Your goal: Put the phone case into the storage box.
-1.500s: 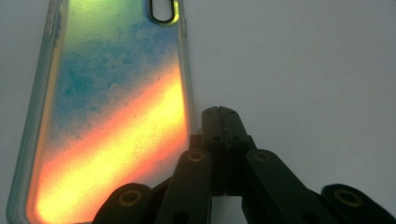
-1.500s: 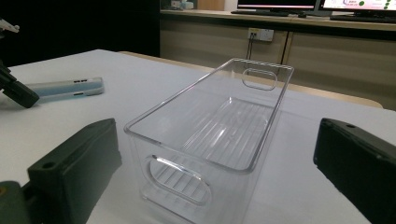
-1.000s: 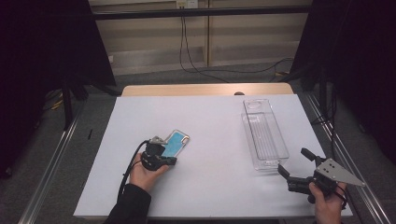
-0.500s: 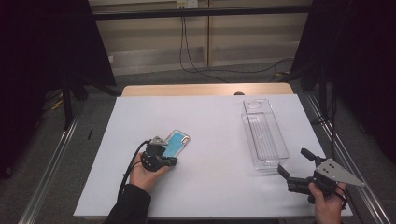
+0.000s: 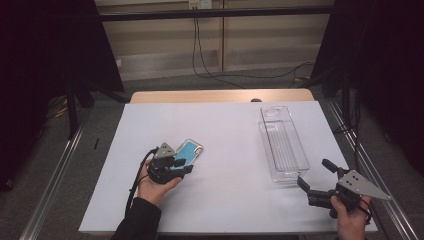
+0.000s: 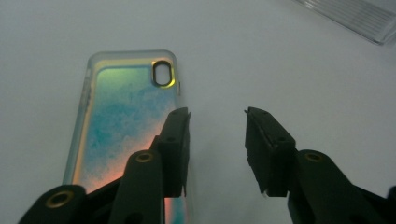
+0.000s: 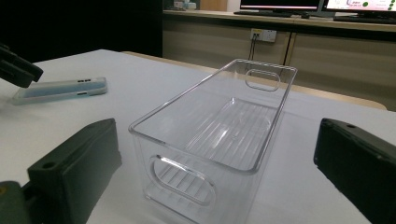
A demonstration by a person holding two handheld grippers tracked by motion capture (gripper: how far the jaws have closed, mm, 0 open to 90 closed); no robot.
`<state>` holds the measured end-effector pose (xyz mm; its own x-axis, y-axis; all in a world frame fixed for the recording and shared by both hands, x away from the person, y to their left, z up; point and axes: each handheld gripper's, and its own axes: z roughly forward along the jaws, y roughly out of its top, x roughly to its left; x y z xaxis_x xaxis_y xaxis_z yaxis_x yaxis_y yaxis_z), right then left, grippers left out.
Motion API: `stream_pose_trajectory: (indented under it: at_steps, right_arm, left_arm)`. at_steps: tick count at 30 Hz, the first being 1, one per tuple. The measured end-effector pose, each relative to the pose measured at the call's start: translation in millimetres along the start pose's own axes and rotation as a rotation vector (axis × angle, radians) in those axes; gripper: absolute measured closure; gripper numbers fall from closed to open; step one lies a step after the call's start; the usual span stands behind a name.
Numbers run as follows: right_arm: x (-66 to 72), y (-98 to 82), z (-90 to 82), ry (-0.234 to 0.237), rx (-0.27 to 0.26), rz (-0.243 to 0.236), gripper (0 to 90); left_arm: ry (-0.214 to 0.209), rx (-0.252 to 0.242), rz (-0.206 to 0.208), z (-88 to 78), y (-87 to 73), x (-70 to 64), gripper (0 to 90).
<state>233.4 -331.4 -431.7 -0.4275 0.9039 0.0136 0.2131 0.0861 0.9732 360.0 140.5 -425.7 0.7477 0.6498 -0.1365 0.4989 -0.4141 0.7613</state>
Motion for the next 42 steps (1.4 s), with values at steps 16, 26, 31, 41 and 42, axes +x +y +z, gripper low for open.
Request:
stream_pose_trajectory:
  at_steps: [16, 26, 31, 41, 42]
  right_arm:
    - [0.9, -0.3, 0.7, -0.002, 0.006, -0.004, 0.0]
    - [0.8, -0.2, 0.4, -0.007, 0.005, -0.008, 0.0]
    - [0.6, -0.3, 0.4, -0.008, 0.005, -0.009, 0.0]
    - [0.5, -0.3, 0.4, -0.008, 0.006, -0.008, 0.0]
    - [0.5, -0.3, 0.3, -0.008, 0.006, -0.007, 0.0]
  left_arm:
    - [0.022, -0.12, -0.051, -24.9, 3.7, 7.1, 5.2]
    - [-0.016, -0.137, -0.086, -41.8, 6.0, 20.6, 3.4]
    - [0.004, -0.08, -0.086, -38.8, 4.7, 26.4, 3.8]
    - [0.077, 0.039, -0.082, -21.4, 1.6, 35.1, 5.1]
    - [0.075, 0.05, -0.093, -20.1, 1.0, 36.0, 5.1]
